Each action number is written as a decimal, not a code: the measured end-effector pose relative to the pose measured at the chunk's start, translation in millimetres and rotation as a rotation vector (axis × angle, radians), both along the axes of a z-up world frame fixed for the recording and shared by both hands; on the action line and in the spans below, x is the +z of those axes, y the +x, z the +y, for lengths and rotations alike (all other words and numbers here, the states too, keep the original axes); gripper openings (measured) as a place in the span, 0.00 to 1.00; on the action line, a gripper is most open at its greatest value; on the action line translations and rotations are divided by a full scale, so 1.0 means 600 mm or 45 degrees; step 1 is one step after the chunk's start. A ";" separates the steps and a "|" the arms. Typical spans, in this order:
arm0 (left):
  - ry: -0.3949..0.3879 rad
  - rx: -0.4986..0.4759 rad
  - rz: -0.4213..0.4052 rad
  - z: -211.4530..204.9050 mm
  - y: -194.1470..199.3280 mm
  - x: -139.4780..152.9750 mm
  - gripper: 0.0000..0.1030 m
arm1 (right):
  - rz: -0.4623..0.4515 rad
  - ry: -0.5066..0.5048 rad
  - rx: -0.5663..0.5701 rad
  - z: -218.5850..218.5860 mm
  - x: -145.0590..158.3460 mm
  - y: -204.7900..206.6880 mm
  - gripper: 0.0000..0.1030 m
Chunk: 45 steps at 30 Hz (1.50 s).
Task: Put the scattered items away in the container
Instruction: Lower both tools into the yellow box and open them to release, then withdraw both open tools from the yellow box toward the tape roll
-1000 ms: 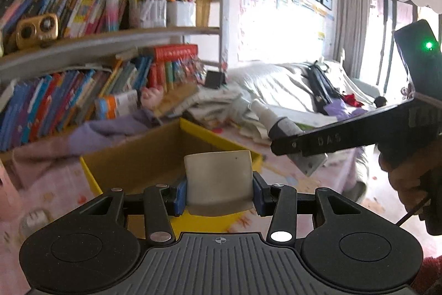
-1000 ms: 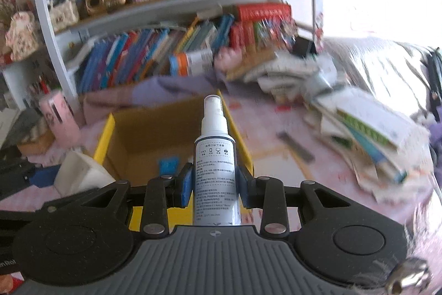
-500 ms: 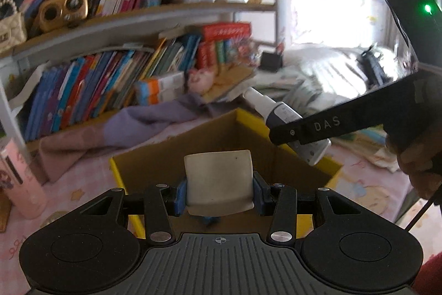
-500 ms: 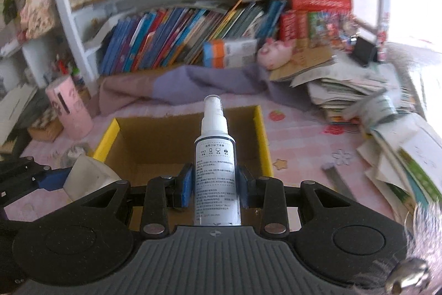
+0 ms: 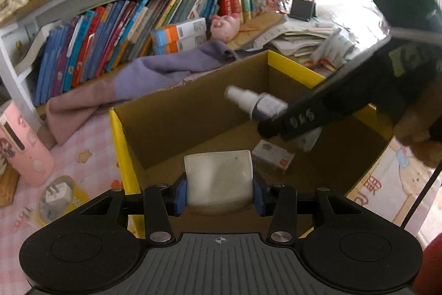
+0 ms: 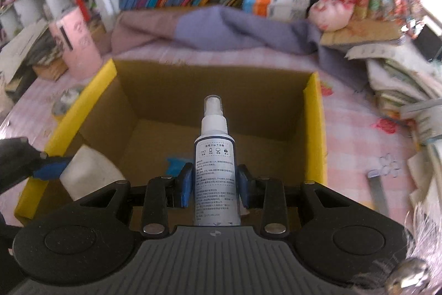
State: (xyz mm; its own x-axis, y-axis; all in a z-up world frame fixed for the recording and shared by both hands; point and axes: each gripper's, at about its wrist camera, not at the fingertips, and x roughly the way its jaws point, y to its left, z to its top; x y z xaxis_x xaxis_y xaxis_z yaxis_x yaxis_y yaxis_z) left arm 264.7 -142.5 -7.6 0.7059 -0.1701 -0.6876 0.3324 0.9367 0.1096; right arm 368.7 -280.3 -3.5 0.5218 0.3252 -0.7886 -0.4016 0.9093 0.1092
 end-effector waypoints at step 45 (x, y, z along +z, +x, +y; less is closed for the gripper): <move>-0.059 0.183 -0.302 0.065 -0.158 0.094 0.92 | -0.344 0.076 -0.122 0.007 0.093 -0.177 0.45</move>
State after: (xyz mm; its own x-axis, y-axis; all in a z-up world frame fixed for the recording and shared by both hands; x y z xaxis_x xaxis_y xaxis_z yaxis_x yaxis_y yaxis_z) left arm 169.6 -103.8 48.9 0.8653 -0.0838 -0.4942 0.1660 0.9782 0.1247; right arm 262.7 -276.4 52.2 0.7408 0.3058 -0.5981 -0.3359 0.9397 0.0645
